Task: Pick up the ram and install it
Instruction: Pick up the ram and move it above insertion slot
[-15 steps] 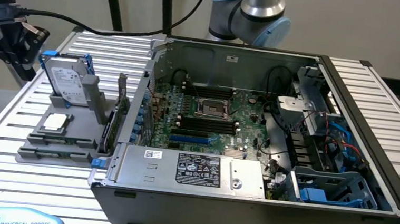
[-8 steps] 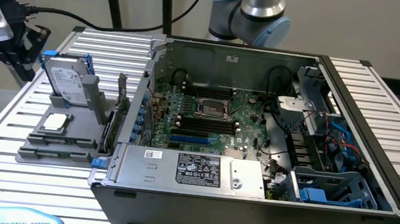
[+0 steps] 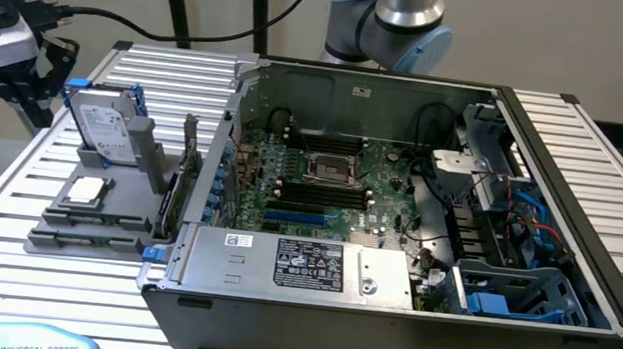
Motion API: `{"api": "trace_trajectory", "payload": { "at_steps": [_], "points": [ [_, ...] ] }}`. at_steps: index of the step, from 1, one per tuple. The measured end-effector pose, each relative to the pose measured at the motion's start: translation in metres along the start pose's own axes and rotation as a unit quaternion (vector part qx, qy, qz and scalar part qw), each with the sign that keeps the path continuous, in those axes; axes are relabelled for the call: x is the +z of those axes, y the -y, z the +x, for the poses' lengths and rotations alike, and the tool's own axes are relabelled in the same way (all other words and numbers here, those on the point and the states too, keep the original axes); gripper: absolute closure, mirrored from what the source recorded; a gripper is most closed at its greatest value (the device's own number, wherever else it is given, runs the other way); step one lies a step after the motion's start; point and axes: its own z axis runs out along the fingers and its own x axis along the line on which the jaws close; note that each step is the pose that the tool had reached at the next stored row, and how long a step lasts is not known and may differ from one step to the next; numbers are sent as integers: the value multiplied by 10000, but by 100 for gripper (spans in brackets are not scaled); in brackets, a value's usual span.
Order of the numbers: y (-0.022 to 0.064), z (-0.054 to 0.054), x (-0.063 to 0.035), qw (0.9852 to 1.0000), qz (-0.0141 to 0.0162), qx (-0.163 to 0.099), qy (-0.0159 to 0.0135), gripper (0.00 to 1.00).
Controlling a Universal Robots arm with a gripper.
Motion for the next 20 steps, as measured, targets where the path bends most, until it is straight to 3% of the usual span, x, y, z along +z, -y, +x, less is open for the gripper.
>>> {"api": "trace_trajectory", "payload": {
  "at_steps": [5, 10, 15, 20],
  "points": [
    [0, 0, 10, 9990, -9, -457, -23, 89],
    [1, 1, 22, 9959, -17, -905, -46, 89],
    [2, 1, 36, 9907, -26, -1360, -69, 89],
    [2, 1, 50, 9835, -34, -1808, -91, 89]
  ]
}}
